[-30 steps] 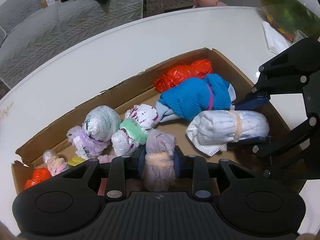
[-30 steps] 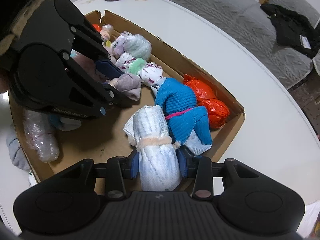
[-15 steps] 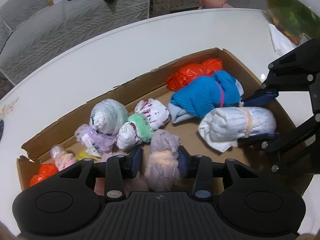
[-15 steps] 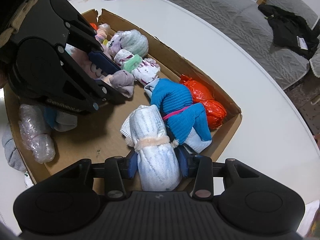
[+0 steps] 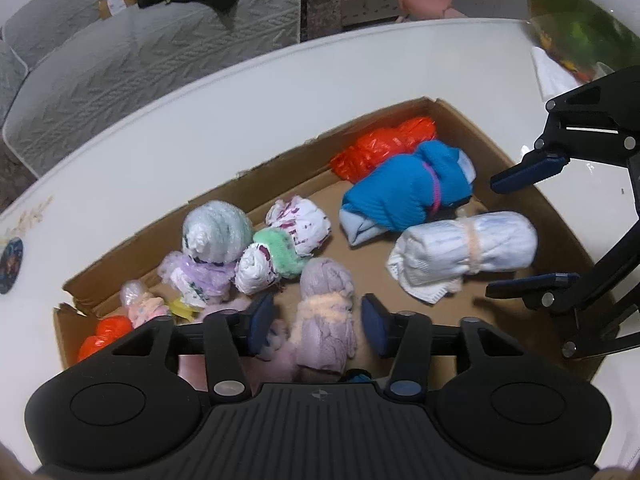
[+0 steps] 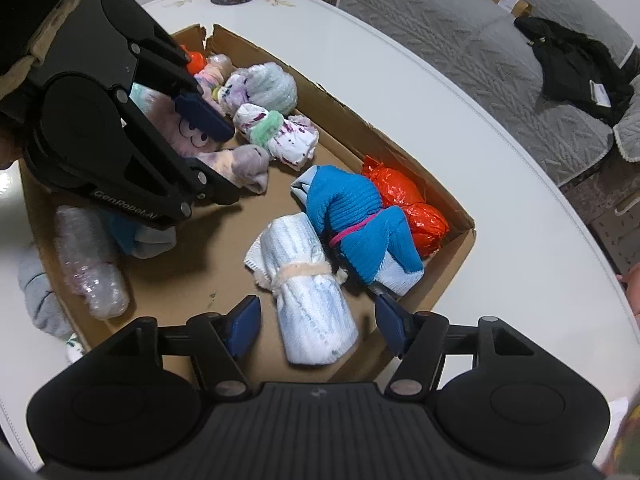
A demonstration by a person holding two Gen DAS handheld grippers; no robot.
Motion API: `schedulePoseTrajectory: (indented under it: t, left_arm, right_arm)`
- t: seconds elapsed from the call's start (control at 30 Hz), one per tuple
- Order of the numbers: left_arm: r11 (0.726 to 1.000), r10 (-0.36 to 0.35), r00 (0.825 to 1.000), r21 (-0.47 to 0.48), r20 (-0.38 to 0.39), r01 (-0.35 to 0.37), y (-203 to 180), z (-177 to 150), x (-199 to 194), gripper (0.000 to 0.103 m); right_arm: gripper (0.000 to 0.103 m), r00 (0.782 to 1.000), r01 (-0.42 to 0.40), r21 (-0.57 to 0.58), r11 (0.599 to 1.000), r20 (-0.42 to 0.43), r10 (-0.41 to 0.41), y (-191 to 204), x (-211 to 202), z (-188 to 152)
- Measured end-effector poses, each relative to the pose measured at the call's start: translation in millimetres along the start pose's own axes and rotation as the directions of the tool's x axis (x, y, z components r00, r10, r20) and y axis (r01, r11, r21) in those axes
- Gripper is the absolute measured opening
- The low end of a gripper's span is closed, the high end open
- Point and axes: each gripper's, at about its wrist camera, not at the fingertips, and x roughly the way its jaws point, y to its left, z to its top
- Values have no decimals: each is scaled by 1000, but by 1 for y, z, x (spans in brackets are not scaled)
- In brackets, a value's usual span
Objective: Organize objects
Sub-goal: 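Lower both bundles into the box and open both tools, then move both tools back to the last bundles on the table, then grasp the grey sock bundle with left tool while right tool grasps the white-green sock bundle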
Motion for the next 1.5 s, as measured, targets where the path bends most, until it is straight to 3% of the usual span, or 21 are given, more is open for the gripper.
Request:
schedulePoseTrajectory:
  t: [0.2, 0.3, 0.47, 0.67, 0.9, 1.23, 1.37, 1.5]
  left_arm:
    - [1000, 14, 999, -14, 35, -13, 0, -2, -25, 64]
    - [999, 16, 998, -35, 62, -14, 1, -20, -46, 67]
    - [994, 20, 994, -109, 108, -9, 1, -63, -82, 72]
    - [983, 10, 990, -185, 140, 16, -12, -129, -108, 77]
    - [968, 17, 987, -248, 160, 23, -40, -167, -92, 83]
    - [962, 105, 978, -267, 178, -54, -67, -165, -59, 93]
    - [961, 102, 980, -273, 169, -53, -69, -167, -52, 93]
    - [941, 99, 978, -337, 181, -33, -56, -173, -53, 90]
  right_arm:
    - [62, 1000, 14, -6, 1000, 19, -14, 8, -17, -2]
    - [63, 999, 6, 8, 1000, 47, -7, 11, -29, -6]
    - [74, 993, -24, 34, 999, 115, 20, 33, -56, -27]
    - [80, 985, -77, 103, 992, 161, 60, 73, -78, -64]
    - [80, 986, -83, 249, 965, 164, 43, 101, -52, -82]
    - [82, 982, -69, 351, 934, 186, 2, 106, -40, -100]
    - [82, 982, -68, 349, 935, 188, 2, 110, -36, -98]
    - [83, 980, -68, 373, 925, 201, -9, 112, -32, -93]
